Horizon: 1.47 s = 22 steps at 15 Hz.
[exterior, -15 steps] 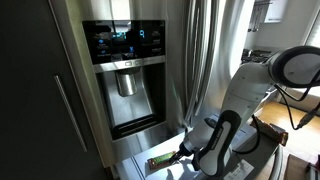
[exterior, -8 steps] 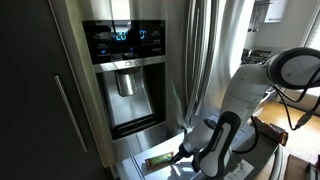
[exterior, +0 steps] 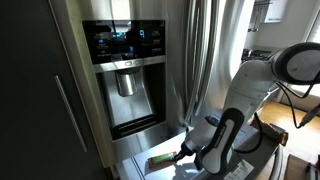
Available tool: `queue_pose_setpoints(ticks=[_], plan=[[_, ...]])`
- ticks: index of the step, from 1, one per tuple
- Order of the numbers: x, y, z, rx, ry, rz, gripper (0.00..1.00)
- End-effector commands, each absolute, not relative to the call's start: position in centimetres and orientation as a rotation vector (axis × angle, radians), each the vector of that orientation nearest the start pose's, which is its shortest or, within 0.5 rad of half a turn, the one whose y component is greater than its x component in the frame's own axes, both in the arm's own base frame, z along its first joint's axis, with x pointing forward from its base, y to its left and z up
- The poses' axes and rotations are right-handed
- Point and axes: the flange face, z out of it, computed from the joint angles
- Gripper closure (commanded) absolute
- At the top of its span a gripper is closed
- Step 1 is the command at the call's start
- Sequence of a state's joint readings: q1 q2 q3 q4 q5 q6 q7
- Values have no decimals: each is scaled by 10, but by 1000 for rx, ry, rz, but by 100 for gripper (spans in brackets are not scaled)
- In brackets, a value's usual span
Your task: Move the candy bars to the far right end
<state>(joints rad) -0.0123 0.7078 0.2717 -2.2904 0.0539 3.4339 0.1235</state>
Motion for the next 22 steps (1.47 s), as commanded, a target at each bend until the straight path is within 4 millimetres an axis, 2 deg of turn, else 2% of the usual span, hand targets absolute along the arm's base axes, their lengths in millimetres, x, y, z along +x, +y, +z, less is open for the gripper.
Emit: queue_pose_setpoints(ticks=[1, 5, 8, 11, 17, 22], plan=[[493, 121, 129, -2907, 71, -479, 99], [473, 111, 156, -2967, 76, -374, 99], [456, 99, 186, -2992, 82, -362, 99], [449, 93, 216, -2992, 90, -378, 99], [433, 97, 284, -2977, 110, -507, 99], [407, 98, 338, -2954, 108, -624, 99]])
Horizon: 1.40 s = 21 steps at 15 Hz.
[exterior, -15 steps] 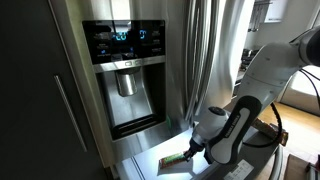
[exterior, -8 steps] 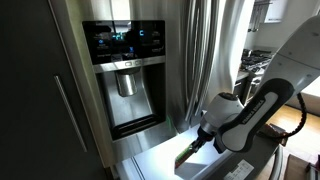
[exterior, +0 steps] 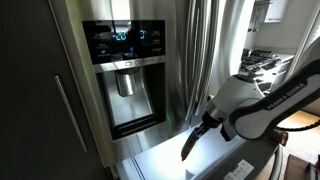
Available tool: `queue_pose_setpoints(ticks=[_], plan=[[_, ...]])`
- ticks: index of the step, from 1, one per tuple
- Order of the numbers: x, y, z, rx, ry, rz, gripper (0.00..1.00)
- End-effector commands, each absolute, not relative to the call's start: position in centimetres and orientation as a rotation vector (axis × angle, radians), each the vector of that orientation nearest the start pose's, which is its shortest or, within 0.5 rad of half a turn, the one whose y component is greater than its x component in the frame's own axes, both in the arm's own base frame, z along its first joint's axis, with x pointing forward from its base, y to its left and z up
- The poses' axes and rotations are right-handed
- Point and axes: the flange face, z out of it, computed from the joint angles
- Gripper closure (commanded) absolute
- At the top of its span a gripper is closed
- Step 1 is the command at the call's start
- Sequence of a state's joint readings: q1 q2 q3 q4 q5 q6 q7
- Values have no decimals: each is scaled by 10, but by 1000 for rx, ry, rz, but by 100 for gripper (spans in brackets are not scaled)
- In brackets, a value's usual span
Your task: Move the candy bars to the far right end
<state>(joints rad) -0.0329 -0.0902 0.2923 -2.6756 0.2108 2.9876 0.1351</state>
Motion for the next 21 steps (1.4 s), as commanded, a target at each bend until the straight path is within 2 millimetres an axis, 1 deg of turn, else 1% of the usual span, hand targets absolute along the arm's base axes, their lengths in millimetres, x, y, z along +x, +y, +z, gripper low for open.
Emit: queue_pose_setpoints(ticks=[1, 3, 4, 5, 7, 8, 9, 10, 11, 14, 16, 17, 18, 19, 20, 21], plan=[[398, 100, 346, -2951, 86, -629, 99], [378, 100, 353, -2958, 50, -590, 99], [399, 100, 368, -2979, 65, -564, 99], [392, 96, 372, -2995, 70, -532, 99], [388, 88, 383, -3014, 81, -482, 99], [387, 82, 385, -3030, 115, -456, 99], [373, 74, 379, -3036, 135, -417, 99], [377, 70, 381, -3035, 130, -365, 99], [379, 64, 378, -3037, 136, -286, 99], [370, 42, 365, -3006, 190, -78, 99], [365, 25, 363, -2983, 210, -8, 99], [362, 17, 366, -2970, 213, 13, 99], [360, 9, 366, -2962, 215, 32, 99], [354, 2, 368, -2951, 203, 47, 99], [348, -3, 366, -2935, 172, 65, 99], [346, -8, 364, -2921, 137, 102, 99]])
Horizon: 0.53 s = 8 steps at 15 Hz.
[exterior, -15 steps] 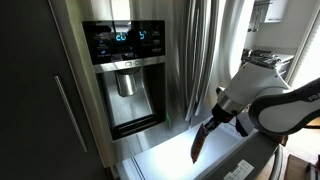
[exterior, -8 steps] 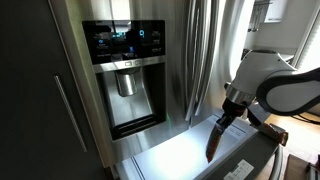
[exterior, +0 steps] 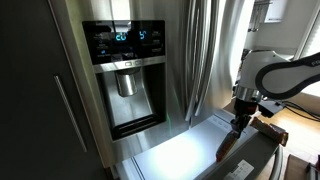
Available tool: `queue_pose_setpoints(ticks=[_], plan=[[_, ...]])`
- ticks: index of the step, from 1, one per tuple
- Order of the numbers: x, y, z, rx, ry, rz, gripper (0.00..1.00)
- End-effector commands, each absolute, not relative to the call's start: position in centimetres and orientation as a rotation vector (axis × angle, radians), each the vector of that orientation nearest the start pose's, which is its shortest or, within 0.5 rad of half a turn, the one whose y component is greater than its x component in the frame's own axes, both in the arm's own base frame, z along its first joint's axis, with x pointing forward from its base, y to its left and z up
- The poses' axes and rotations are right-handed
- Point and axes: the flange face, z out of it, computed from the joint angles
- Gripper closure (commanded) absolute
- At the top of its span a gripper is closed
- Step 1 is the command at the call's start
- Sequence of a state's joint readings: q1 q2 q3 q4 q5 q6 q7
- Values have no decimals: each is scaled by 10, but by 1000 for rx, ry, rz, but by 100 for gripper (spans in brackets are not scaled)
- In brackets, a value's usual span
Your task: Move the candy bars to the far right end
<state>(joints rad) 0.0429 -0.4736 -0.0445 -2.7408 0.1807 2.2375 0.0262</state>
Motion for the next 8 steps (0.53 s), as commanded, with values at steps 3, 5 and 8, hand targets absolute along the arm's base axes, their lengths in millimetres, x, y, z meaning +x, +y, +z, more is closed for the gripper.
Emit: queue_pose_setpoints(ticks=[3, 5, 8], plan=[[338, -19, 343, -2887, 110, 313, 99], [331, -23, 333, -2868, 88, 413, 99], [321, -24, 312, -2845, 101, 574, 99]])
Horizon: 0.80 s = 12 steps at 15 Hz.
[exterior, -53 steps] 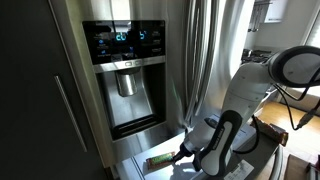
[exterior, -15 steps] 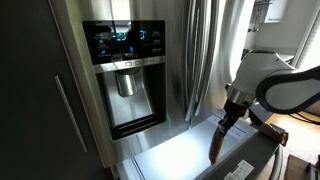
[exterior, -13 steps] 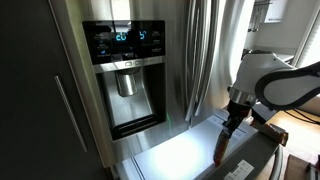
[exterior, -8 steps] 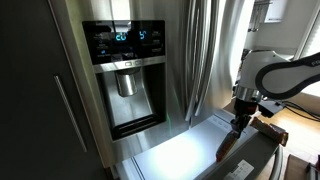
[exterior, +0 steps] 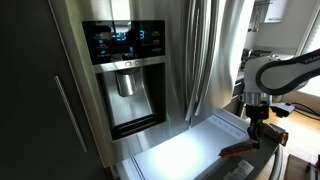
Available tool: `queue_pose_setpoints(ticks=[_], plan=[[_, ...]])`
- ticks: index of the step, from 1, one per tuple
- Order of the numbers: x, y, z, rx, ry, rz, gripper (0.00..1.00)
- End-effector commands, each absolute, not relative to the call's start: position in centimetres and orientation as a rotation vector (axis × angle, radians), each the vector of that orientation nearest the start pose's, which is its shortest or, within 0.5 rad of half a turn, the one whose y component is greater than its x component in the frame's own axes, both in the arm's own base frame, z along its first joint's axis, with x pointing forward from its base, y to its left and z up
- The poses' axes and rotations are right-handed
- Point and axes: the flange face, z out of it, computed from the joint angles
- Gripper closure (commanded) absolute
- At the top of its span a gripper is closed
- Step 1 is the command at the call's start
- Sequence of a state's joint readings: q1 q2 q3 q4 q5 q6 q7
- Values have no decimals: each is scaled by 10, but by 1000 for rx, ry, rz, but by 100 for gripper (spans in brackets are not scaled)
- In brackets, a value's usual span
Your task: Move the candy bars to the far right end
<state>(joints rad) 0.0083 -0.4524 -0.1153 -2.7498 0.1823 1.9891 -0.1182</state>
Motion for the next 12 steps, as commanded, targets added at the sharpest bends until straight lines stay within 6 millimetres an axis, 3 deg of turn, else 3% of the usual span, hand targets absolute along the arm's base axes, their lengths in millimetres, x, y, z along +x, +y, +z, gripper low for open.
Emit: queue_pose_setpoints(ticks=[1, 7, 12], plan=[[319, -25, 305, -2837, 113, 626, 99], [306, -33, 266, -2821, 269, 875, 99], [299, -43, 249, -2819, 412, 985, 99]])
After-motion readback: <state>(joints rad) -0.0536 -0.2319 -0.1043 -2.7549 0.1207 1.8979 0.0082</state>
